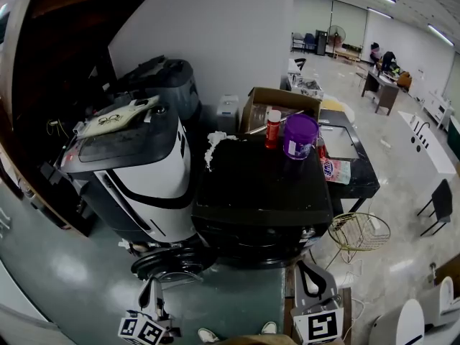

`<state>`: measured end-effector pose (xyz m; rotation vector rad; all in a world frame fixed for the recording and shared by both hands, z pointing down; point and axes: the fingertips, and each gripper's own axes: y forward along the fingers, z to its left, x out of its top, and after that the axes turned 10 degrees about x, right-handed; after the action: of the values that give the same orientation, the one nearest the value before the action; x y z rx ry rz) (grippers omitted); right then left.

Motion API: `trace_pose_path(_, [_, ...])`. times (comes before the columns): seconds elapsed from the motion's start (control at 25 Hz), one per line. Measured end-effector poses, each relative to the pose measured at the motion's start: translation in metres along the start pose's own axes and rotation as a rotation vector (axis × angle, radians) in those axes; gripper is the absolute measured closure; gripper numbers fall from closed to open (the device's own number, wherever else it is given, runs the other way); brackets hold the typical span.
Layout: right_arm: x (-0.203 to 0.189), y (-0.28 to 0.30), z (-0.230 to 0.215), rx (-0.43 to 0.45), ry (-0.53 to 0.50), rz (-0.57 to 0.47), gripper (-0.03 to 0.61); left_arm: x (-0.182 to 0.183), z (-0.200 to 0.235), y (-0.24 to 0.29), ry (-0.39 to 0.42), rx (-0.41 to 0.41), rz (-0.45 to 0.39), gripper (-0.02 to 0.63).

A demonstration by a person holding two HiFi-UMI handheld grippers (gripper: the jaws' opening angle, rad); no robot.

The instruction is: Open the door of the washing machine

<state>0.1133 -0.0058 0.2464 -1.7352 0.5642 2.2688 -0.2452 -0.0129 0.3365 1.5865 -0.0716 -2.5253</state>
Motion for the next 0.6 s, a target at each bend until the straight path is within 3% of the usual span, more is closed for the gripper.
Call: trace_pose_path(0.6, [0.0035, -0.0021, 0.0018, 0.023, -0.015, -0.008, 0.574, -0.0019, -0.0019, -0.0075, -0.005, 0.014, -0.006, 0.554])
